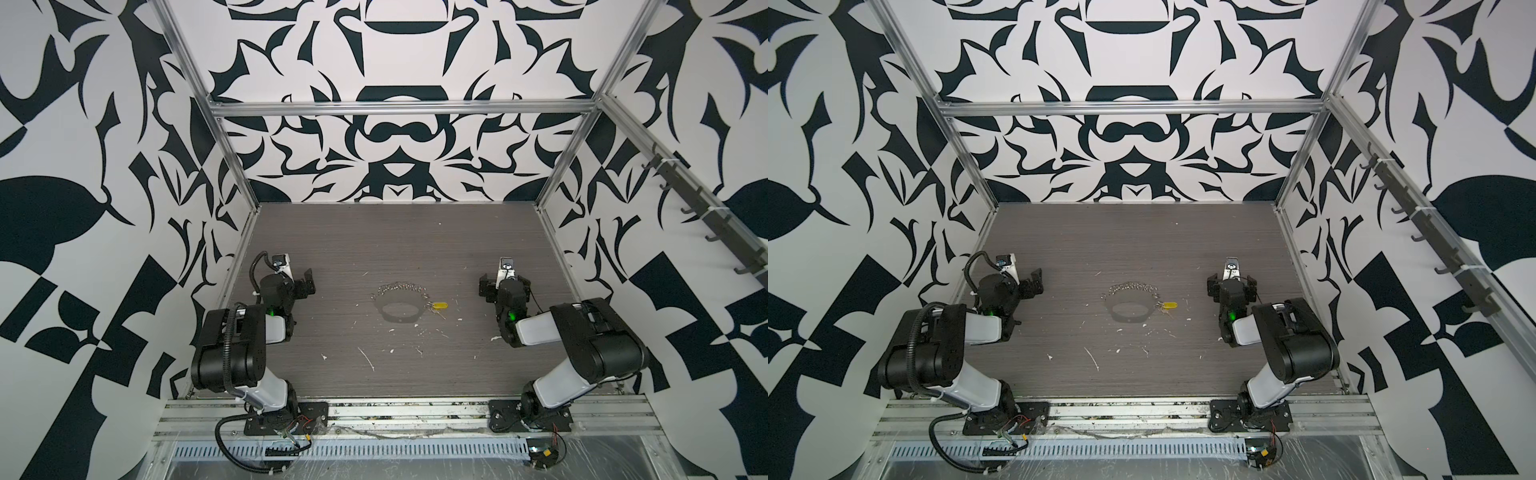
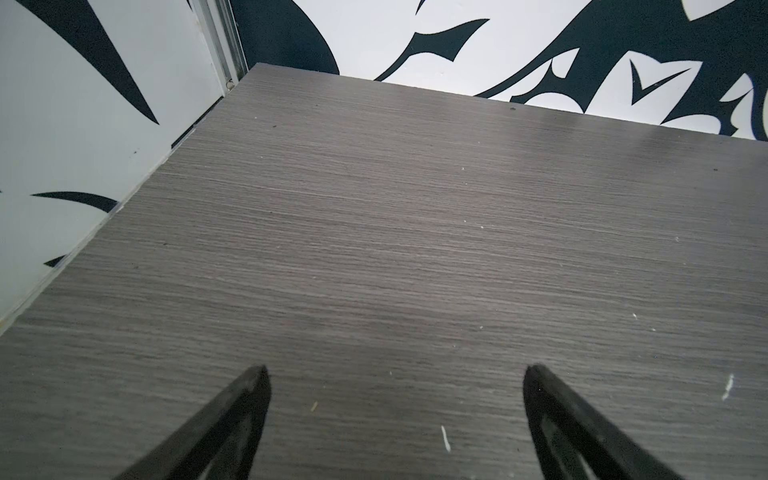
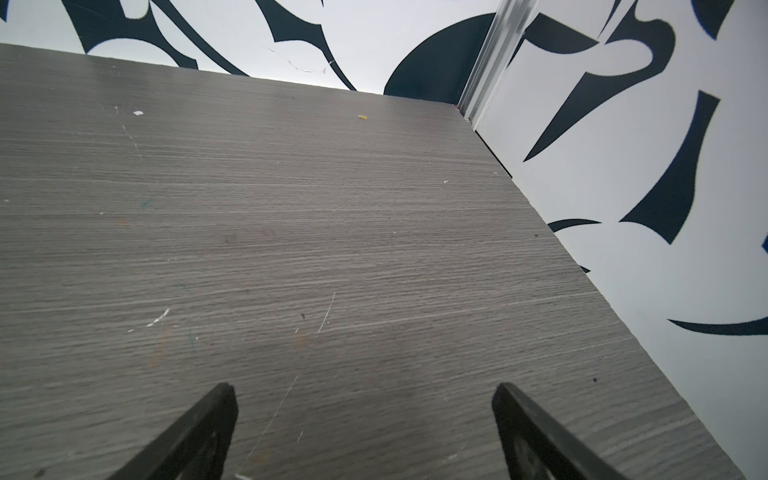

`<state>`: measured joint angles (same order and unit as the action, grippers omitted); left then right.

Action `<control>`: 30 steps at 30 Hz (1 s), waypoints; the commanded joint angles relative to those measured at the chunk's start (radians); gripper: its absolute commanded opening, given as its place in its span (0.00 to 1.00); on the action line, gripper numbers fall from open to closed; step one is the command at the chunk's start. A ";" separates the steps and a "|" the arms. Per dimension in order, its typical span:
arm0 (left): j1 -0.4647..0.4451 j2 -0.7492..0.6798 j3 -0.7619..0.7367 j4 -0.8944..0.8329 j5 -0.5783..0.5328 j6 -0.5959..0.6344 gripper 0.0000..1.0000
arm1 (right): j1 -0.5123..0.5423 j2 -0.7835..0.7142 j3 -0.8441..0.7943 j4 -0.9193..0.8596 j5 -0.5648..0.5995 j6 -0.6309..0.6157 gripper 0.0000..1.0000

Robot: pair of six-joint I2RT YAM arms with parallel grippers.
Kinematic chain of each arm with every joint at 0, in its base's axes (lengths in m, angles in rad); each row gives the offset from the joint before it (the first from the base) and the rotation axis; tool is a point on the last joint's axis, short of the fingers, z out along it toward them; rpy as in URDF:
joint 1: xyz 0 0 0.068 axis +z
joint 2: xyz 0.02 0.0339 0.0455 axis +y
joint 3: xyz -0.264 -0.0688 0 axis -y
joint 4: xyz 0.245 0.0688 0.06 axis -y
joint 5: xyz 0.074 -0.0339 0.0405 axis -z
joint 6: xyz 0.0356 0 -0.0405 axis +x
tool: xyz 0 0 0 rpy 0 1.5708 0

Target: Remove the keys from the keyring

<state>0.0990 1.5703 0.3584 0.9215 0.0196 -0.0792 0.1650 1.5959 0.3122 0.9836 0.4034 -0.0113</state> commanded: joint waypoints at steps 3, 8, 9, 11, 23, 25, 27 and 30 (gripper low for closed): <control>0.002 -0.010 0.014 0.008 -0.003 -0.007 0.99 | -0.004 -0.024 0.018 0.015 -0.002 0.001 1.00; 0.002 -0.013 0.012 0.011 -0.003 -0.007 0.99 | -0.004 -0.025 0.015 0.017 -0.003 0.001 1.00; 0.002 -0.013 0.010 0.014 -0.002 -0.007 0.99 | -0.004 -0.027 0.011 0.030 -0.006 -0.006 1.00; 0.000 -0.023 0.004 0.023 0.040 0.005 1.00 | 0.000 -0.072 -0.011 0.034 -0.077 -0.037 1.00; -0.196 -0.369 0.162 -0.537 0.276 0.125 0.93 | 0.002 -0.529 0.140 -0.677 -0.597 -0.249 0.95; -0.262 -0.364 0.174 -0.555 0.298 0.118 0.91 | 0.006 -0.538 0.160 -0.745 -0.715 -0.327 0.94; -0.343 -0.352 0.171 -0.554 0.282 0.117 0.90 | 0.016 -0.537 0.189 -0.844 -0.805 -0.423 0.93; -0.455 -0.351 0.170 -0.562 0.245 0.168 0.89 | 0.032 -0.519 0.232 -0.985 -0.913 -0.552 0.88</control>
<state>-0.2897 1.2140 0.5304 0.4263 0.2497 0.0494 0.1806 1.0714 0.4820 0.1967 -0.3119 -0.3870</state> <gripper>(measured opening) 0.891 0.894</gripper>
